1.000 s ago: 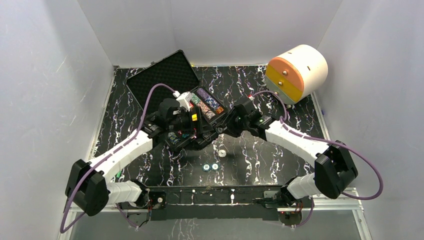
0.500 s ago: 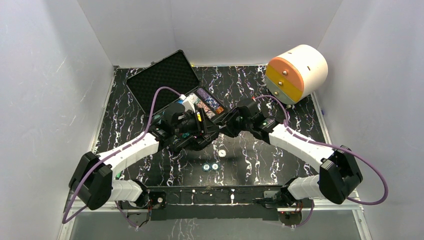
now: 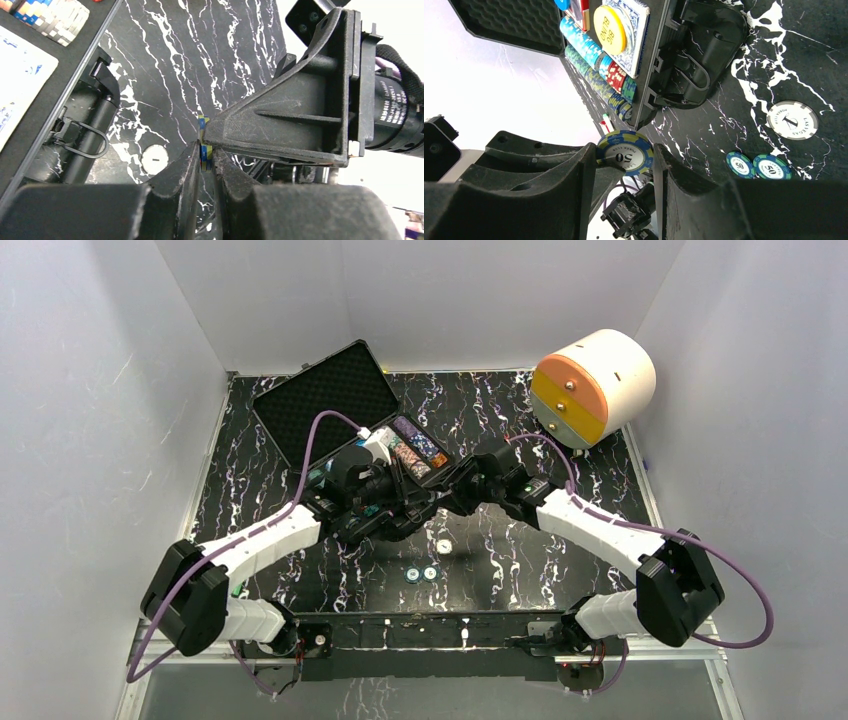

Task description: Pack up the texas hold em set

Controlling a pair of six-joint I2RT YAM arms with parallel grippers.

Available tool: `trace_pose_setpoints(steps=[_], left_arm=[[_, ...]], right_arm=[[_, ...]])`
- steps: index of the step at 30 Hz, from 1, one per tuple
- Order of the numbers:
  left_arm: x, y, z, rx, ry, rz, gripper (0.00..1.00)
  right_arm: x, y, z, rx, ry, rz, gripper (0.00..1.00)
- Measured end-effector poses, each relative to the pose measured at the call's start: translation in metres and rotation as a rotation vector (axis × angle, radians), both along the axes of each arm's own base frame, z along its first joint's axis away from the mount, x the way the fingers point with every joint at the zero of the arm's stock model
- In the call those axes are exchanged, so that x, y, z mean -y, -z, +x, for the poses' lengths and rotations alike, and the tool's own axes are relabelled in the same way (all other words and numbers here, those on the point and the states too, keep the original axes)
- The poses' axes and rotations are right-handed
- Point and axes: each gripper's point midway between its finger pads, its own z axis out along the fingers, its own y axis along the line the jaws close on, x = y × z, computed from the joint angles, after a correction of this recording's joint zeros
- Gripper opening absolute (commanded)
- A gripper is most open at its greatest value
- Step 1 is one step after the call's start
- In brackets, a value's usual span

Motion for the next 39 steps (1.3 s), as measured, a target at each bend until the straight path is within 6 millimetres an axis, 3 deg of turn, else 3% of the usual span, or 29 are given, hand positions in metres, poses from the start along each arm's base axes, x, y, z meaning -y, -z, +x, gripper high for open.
trace_pose_setpoints(steps=[2, 6, 9, 16, 21, 29, 39], left_arm=[[-0.001, 0.004, 0.000, 0.007, 0.007, 0.022, 0.00], [-0.001, 0.007, 0.000, 0.038, 0.036, 0.064, 0.00], [-0.007, 0.009, 0.003, 0.072, 0.051, 0.130, 0.00], [-0.036, 0.001, 0.013, 0.205, 0.113, 0.405, 0.00], [-0.076, -0.001, 0.010, 0.168, 0.090, 0.636, 0.00], [-0.136, 0.039, -0.031, -0.093, 0.119, 0.931, 0.00], [-0.155, 0.063, -0.034, -0.192, 0.138, 1.042, 0.00]], right_arm=[[0.001, 0.003, -0.001, -0.004, 0.000, -0.004, 0.47], [0.002, 0.006, -0.001, -0.003, 0.001, -0.012, 0.82], [0.008, 0.009, 0.002, 0.019, 0.005, -0.060, 0.92], [0.035, -0.011, 0.011, 0.187, 0.007, -0.196, 0.93], [0.048, -0.025, 0.009, 0.268, -0.002, -0.239, 0.92], [0.055, -0.002, 0.001, 0.231, -0.031, -0.290, 0.91], [0.048, 0.014, -0.003, 0.189, -0.089, -0.302, 0.90]])
